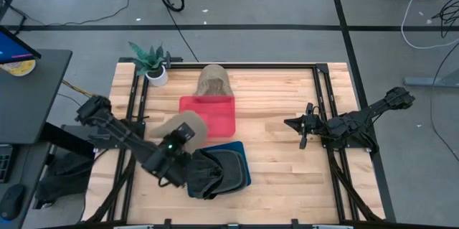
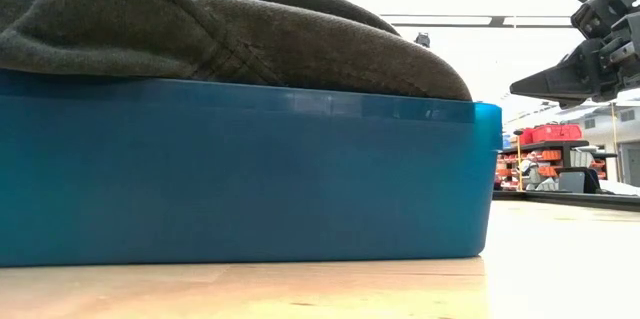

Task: Pick & Place hat
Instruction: Put the bottom brown cap into the pink bin

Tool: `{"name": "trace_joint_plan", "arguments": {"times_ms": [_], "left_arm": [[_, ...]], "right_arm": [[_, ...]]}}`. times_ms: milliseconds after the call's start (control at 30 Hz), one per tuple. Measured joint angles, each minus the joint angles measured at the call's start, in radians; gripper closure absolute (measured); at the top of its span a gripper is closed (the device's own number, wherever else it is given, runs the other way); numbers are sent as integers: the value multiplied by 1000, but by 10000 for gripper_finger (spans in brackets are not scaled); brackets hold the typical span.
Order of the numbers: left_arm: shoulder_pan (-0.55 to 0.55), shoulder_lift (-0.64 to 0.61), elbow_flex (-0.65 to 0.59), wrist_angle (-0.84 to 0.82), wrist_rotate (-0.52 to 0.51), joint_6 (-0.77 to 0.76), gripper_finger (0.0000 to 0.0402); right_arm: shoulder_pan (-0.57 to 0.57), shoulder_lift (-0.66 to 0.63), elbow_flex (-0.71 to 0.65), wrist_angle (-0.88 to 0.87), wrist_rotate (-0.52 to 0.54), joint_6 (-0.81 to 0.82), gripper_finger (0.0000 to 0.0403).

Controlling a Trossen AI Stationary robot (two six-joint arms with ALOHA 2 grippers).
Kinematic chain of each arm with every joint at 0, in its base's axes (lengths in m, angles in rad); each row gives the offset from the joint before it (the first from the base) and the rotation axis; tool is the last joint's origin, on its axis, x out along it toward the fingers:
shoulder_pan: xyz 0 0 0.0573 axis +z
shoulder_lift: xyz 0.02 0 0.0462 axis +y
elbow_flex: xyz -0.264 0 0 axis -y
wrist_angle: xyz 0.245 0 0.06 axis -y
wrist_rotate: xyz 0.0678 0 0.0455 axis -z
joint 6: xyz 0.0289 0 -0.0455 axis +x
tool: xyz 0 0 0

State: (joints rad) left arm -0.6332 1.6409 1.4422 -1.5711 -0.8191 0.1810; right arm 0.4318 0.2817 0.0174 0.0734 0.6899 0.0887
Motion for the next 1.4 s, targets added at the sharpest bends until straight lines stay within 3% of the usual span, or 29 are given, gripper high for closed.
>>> {"name": "trace_joint_plan", "arguments": {"times_ms": [200, 533, 700, 833, 967, 1133, 1400], "left_arm": [[80, 0, 0, 0, -90, 201, 397], [208, 0, 0, 64, -110, 423, 397], [276, 1, -1, 212, -52, 585, 397], [319, 1, -11, 342, -71, 780, 397], [368, 1, -11, 484, 14, 895, 397], [417, 1, -11, 548, 28, 1002, 397], [482, 1, -11, 563, 135, 1109, 397]], "right_arm": [[0, 0, 0, 0, 0, 0, 378], [0, 0, 0, 0, 0, 0, 378], [0, 0, 0, 0, 0, 0, 378], [0, 0, 0, 0, 0, 0, 378], [0, 0, 0, 0, 0, 0, 378], [0, 0, 0, 0, 0, 0, 378], [0, 0, 0, 0, 0, 0, 378]]}}
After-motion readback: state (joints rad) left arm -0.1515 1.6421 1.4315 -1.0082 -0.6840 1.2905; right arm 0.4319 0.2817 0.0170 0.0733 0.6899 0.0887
